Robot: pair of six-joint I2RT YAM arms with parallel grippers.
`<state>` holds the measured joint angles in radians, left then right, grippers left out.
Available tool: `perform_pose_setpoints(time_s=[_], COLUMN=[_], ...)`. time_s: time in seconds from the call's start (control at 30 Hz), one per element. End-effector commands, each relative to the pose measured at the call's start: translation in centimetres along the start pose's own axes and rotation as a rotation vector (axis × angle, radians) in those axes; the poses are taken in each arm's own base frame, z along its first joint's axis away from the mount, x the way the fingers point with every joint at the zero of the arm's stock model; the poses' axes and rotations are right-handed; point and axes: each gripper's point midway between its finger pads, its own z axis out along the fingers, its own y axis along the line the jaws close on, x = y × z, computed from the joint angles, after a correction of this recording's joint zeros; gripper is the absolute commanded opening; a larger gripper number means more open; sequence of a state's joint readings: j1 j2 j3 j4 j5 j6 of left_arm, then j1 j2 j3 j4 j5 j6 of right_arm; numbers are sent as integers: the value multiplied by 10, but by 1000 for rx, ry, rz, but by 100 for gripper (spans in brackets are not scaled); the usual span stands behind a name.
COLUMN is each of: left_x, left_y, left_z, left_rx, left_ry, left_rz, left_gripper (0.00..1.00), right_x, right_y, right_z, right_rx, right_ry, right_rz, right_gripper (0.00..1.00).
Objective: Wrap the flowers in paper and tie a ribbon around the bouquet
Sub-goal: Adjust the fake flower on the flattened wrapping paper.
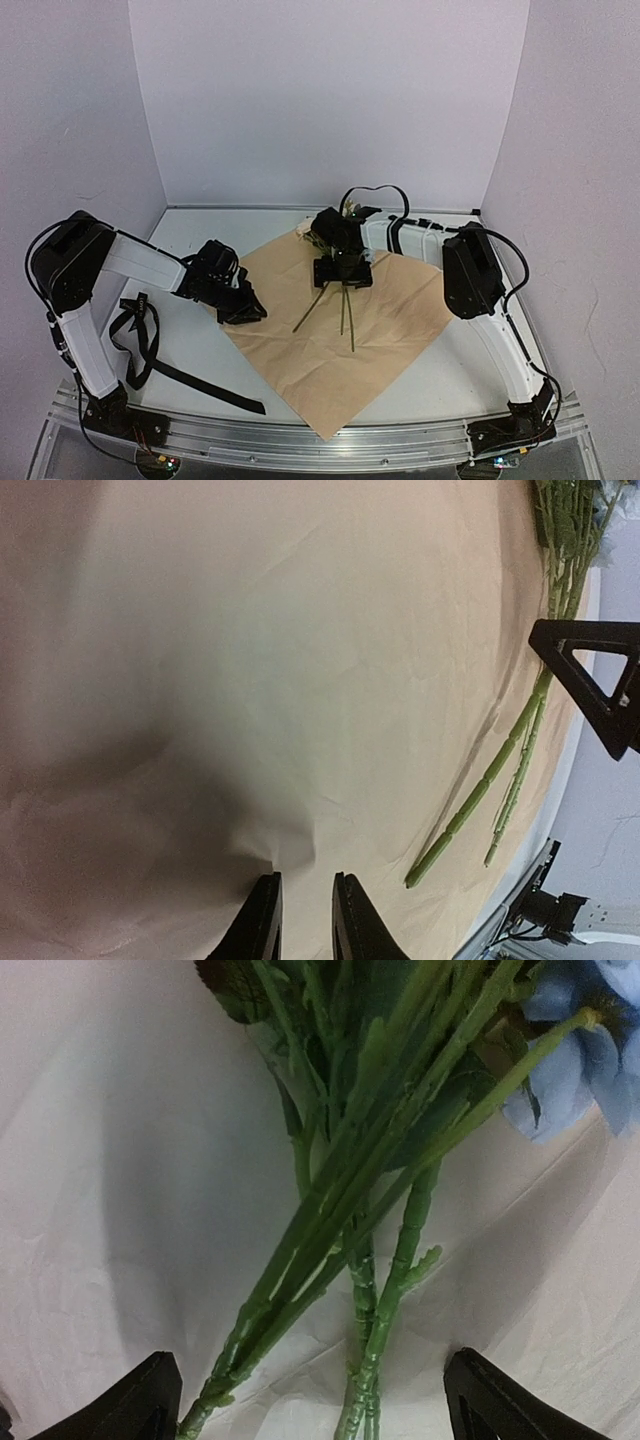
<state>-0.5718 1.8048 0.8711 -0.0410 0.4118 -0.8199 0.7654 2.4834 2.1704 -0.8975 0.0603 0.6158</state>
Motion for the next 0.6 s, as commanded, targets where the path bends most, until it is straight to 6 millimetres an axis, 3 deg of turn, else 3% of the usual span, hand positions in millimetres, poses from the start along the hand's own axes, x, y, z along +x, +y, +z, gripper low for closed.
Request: perform_pose_setpoints(time_s=[0.0, 0.23, 0.4, 0.57], left_x=[31, 48, 61, 67], left_y=[28, 28, 32, 35], left_z=[-3, -10, -12, -12], left_rx=[-89, -87, -92, -102], left_ry=[72, 104, 128, 136], left_rz=[-38, -33, -39, -42], left_gripper=[20, 20, 20, 19], right_x=[8, 27, 27, 14], right_y=[-5, -12, -8, 3], right_z=[2, -4, -24, -44], right_rx=[22, 24, -22, -79], right_ry=[47, 114, 117, 82], right_rz=[9, 6, 6, 12], right_gripper=[83, 39, 17, 3])
